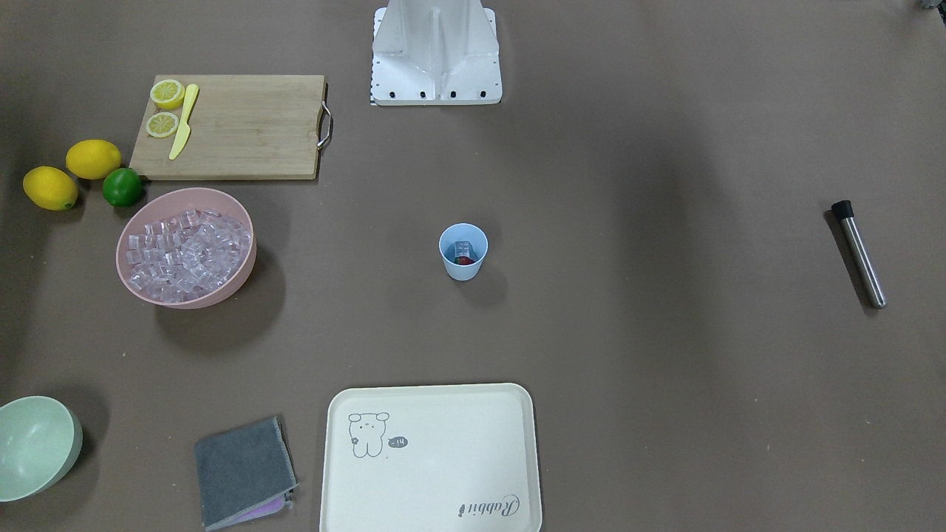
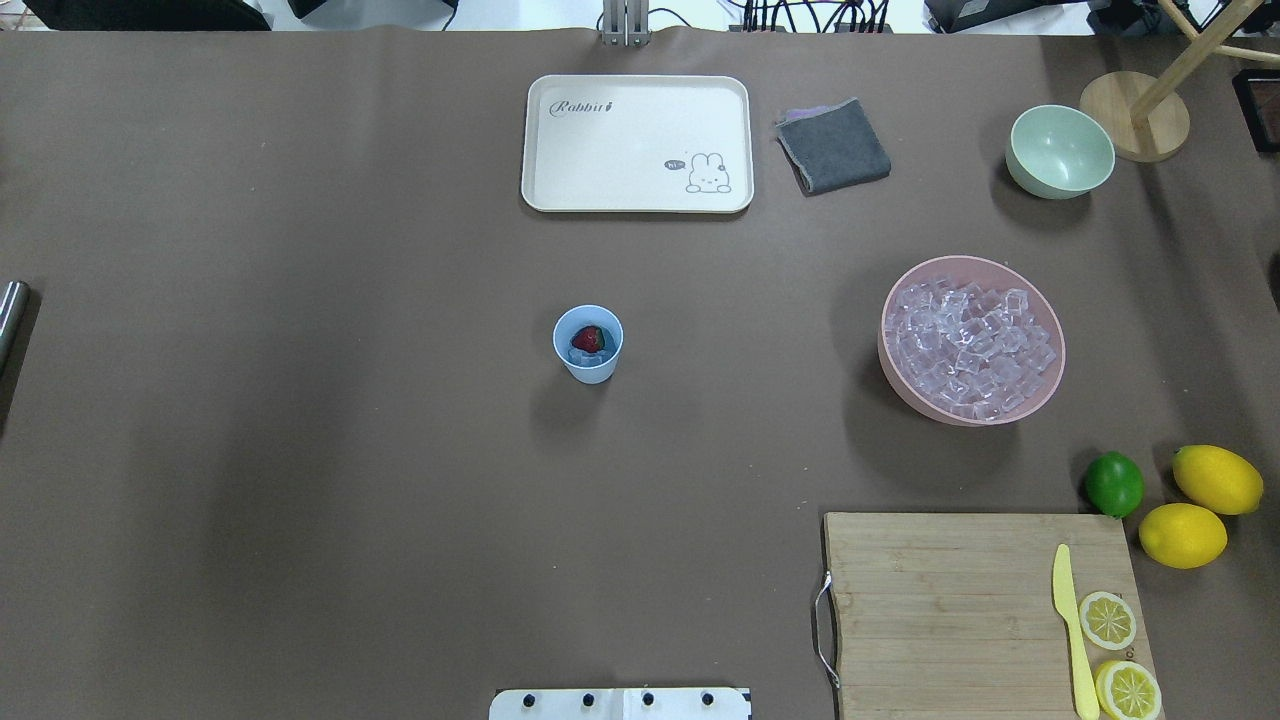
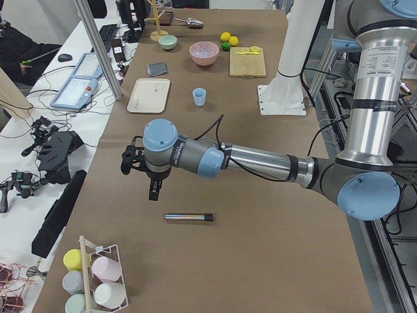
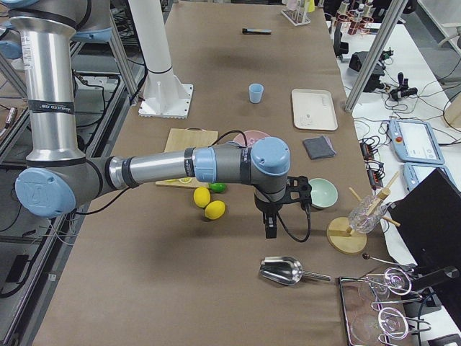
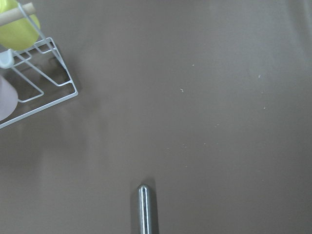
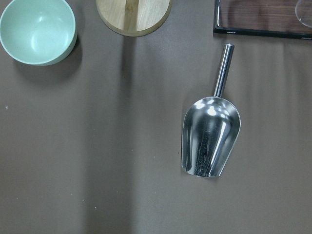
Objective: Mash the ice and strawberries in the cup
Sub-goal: 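Carry the pestle back away from the cup with the left gripper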
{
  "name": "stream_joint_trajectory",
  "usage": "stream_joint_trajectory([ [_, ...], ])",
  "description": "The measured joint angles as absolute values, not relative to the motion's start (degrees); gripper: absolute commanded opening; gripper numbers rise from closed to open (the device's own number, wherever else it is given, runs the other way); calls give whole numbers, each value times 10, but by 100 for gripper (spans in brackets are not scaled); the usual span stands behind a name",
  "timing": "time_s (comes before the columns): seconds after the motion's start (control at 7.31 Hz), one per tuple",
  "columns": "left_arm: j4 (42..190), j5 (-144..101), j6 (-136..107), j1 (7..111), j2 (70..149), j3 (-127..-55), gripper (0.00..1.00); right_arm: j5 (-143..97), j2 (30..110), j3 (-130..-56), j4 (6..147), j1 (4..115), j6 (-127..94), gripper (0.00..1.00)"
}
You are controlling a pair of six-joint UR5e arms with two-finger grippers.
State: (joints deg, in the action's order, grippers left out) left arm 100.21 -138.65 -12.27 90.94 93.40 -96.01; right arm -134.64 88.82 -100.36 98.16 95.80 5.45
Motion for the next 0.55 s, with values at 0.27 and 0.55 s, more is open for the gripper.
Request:
stream_joint_trajectory([
  [0.27,1001,-1377,-100,911,928,-956,99,-1346,888,-1002,982,957,55,99],
  [0.55,1000,-1375,-92,912,930,-953,99,-1342,887,-1000,983,951,55,99],
])
